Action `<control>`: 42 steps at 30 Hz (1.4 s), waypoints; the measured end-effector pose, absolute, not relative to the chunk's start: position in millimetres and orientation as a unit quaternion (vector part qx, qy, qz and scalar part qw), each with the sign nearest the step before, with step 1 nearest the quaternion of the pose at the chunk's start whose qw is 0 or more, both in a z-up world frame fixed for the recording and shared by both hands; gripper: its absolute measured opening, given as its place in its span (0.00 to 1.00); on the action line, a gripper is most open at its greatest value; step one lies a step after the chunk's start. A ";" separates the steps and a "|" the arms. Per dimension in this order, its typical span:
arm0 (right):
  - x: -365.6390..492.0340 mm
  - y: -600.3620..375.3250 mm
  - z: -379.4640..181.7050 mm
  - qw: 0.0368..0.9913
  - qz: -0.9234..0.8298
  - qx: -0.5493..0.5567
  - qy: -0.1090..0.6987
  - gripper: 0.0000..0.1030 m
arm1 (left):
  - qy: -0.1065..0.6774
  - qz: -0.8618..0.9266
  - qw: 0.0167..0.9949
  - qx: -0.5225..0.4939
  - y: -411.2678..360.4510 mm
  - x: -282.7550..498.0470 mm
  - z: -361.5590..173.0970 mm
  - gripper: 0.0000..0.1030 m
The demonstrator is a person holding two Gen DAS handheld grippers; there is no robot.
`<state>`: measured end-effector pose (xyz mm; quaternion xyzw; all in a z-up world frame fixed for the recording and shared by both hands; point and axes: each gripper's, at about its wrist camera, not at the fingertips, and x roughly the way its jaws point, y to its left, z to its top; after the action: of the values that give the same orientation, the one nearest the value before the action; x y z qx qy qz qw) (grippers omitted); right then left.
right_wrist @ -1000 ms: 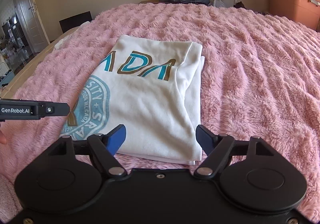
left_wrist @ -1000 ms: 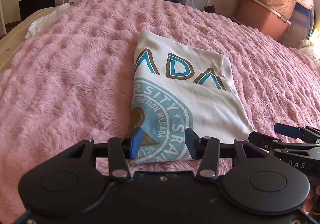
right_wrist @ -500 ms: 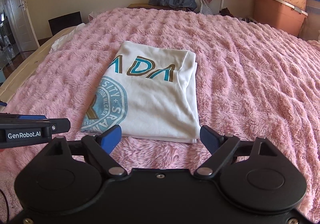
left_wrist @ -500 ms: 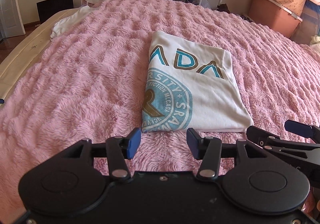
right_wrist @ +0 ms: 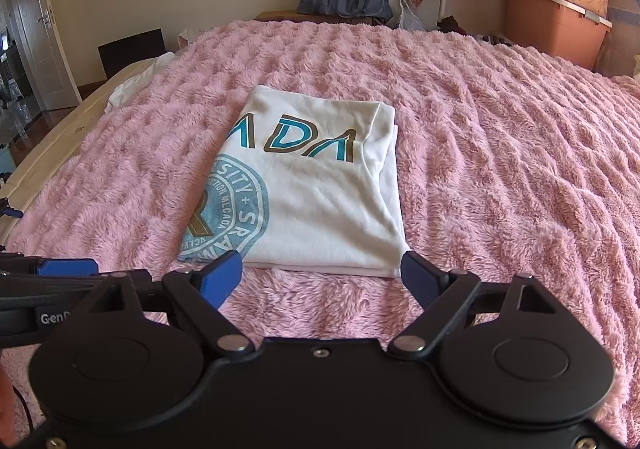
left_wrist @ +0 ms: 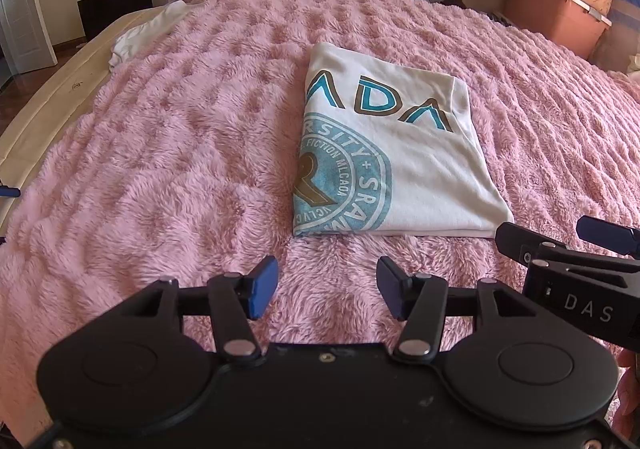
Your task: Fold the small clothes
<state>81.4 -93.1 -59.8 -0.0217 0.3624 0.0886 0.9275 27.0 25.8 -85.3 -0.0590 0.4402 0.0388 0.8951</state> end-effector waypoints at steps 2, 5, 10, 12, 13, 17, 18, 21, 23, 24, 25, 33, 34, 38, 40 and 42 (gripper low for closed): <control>81.6 -92.1 -60.9 0.927 0.088 -0.023 0.364 0.85 | 0.440 0.041 0.895 -0.056 25.2 28.2 -85.5 0.56; 82.3 -91.5 -62.6 0.925 0.090 -0.025 0.368 0.85 | 0.441 0.042 0.895 -0.056 25.0 29.2 -85.7 0.57; 83.9 -91.1 -64.2 0.924 0.093 -0.024 0.370 0.85 | 0.440 0.042 0.895 -0.052 25.0 30.6 -85.5 0.57; 84.1 -90.9 -65.0 0.924 0.092 -0.024 0.371 0.85 | 0.441 0.043 0.895 -0.050 24.2 31.5 -85.9 0.58; 84.1 -90.9 -65.4 0.923 0.092 -0.023 0.372 0.85 | 0.441 0.042 0.895 -0.049 23.9 32.1 -86.2 0.58; 84.3 -92.0 -65.6 0.924 0.091 -0.020 0.372 0.85 | 0.441 0.041 0.895 -0.046 22.3 33.0 -86.9 0.58; 84.5 -92.3 -65.6 0.924 0.091 -0.019 0.372 0.85 | 0.442 0.041 0.895 -0.046 21.8 33.3 -87.4 0.58; 85.0 -92.3 -66.1 0.924 0.090 -0.019 0.372 0.86 | 0.444 0.037 0.894 -0.043 20.4 34.5 -89.0 0.58; 84.9 -92.9 -66.1 0.924 0.089 -0.019 0.372 0.86 | 0.444 0.037 0.894 -0.041 19.8 35.1 -89.8 0.58; 85.0 -93.4 -66.2 0.924 0.089 -0.018 0.372 0.86 | 0.444 0.037 0.894 -0.041 19.8 35.4 -90.0 0.58; 85.1 -93.7 -66.4 0.924 0.089 -0.018 0.372 0.86 | 0.445 0.037 0.894 -0.041 19.8 35.7 -90.2 0.58; 86.5 -94.9 -69.5 0.922 0.086 -0.017 0.377 0.86 | 0.446 0.038 0.893 -0.043 20.0 36.7 -91.2 0.58; 86.2 -94.6 -69.8 0.922 0.086 -0.018 0.376 0.86 | 0.446 0.038 0.893 -0.044 20.3 36.8 -92.0 0.58; 86.0 -94.4 -70.1 0.922 0.086 -0.018 0.377 0.86 | 0.447 0.040 0.893 -0.042 21.1 36.9 -93.0 0.59; 85.8 -94.2 -70.2 0.922 0.086 -0.018 0.377 0.86 | 0.447 0.041 0.892 -0.043 21.8 36.6 -93.4 0.59; 85.9 -94.5 -70.1 0.922 0.087 -0.018 0.377 0.86 | 0.448 0.041 0.892 -0.043 21.9 36.2 -93.5 0.59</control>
<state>85.9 -94.5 -70.1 -0.0177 0.3765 0.0868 0.9222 36.2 21.9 -93.5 -0.0426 0.4475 0.0405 0.8923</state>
